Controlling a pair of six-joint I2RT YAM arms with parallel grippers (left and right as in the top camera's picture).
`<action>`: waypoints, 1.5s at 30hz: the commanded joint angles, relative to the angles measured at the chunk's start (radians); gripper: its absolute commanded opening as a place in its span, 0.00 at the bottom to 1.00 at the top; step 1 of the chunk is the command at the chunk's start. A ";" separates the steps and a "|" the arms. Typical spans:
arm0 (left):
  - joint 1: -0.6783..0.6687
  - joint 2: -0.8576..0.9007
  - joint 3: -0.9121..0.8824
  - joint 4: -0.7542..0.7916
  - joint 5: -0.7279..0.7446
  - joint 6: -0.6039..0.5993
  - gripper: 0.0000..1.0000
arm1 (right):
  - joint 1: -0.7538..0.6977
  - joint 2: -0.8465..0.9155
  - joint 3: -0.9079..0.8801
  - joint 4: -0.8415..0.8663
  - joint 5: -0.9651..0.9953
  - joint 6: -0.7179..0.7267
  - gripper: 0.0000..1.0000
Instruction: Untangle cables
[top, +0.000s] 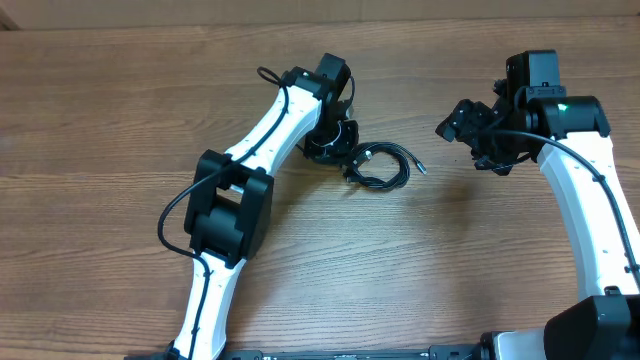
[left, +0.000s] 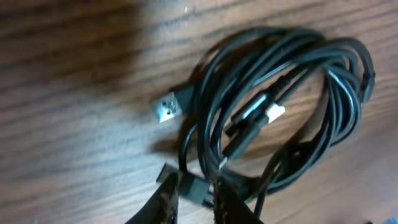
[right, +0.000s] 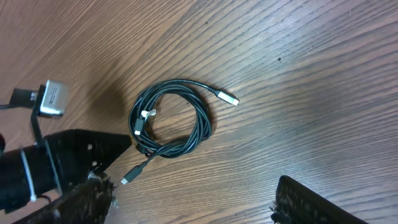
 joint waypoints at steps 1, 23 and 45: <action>-0.008 0.014 0.006 0.045 -0.011 -0.022 0.26 | -0.001 -0.003 0.011 -0.002 0.007 -0.012 0.82; -0.042 0.167 0.042 0.076 -0.037 -0.011 0.04 | 0.000 -0.003 0.011 -0.015 0.001 -0.019 0.87; 0.176 -0.241 0.176 -0.076 0.466 0.299 0.04 | 0.245 0.004 0.003 0.378 -0.135 0.312 0.59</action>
